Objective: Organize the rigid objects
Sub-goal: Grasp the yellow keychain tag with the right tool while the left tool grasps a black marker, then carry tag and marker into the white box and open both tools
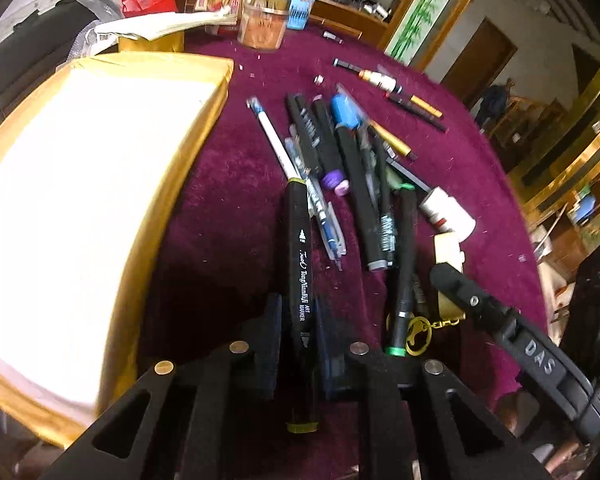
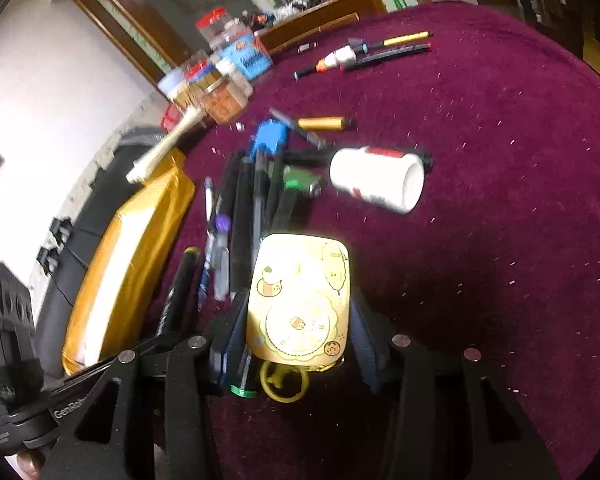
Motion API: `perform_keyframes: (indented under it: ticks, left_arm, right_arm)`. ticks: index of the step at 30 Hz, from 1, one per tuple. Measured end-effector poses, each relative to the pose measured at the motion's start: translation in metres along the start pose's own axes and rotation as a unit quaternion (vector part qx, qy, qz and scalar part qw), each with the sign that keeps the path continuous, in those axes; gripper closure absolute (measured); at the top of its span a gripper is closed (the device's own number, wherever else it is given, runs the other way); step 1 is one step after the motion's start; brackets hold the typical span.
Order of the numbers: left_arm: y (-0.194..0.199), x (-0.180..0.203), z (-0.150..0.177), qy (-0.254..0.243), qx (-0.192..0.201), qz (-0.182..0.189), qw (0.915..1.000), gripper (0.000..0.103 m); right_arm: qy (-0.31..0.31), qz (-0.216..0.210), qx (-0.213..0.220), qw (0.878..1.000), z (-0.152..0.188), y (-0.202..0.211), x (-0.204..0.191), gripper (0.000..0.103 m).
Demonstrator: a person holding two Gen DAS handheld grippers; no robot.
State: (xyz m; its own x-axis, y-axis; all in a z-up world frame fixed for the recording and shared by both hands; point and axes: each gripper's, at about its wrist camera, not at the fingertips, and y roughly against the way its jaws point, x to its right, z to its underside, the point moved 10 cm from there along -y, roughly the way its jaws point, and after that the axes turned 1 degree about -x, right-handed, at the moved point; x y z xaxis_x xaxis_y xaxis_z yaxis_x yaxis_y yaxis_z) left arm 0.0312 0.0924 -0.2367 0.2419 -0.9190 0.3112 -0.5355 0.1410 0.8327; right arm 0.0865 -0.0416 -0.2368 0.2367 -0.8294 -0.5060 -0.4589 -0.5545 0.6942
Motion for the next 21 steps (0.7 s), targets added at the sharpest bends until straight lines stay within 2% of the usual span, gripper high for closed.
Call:
perform_keyframes:
  ticks: [5, 9, 12, 17, 19, 21]
  left_arm:
    - [0.032, 0.000, -0.003, 0.024, 0.007, 0.051, 0.9984, 0.088]
    - [0.068, -0.014, -0.011, 0.038, 0.041, 0.067, 0.9962, 0.088]
    - [0.091, -0.039, -0.020, 0.057, 0.064, 0.058, 0.9946, 0.088]
    - [0.109, -0.095, -0.034, 0.100, 0.092, 0.049, 0.9894, 0.087]
    - [0.113, -0.120, -0.037, 0.123, 0.093, 0.052, 0.9867, 0.087]
    - [0.111, -0.144, -0.039, 0.137, 0.094, 0.038, 0.9853, 0.087]
  right_arm:
    - [0.032, -0.027, 0.034, 0.999, -0.010, 0.029, -0.033, 0.056]
    - [0.067, -0.058, 0.047, 0.995, -0.017, 0.045, -0.074, 0.056]
    - [0.106, -0.096, 0.042, 0.989, -0.018, 0.049, -0.118, 0.056]
    - [0.144, -0.188, -0.018, 0.971, -0.006, 0.026, -0.199, 0.056]
    - [0.156, -0.210, -0.039, 0.964, 0.000, 0.016, -0.225, 0.056]
    - [0.171, -0.221, -0.056, 0.959, 0.009, 0.003, -0.249, 0.056]
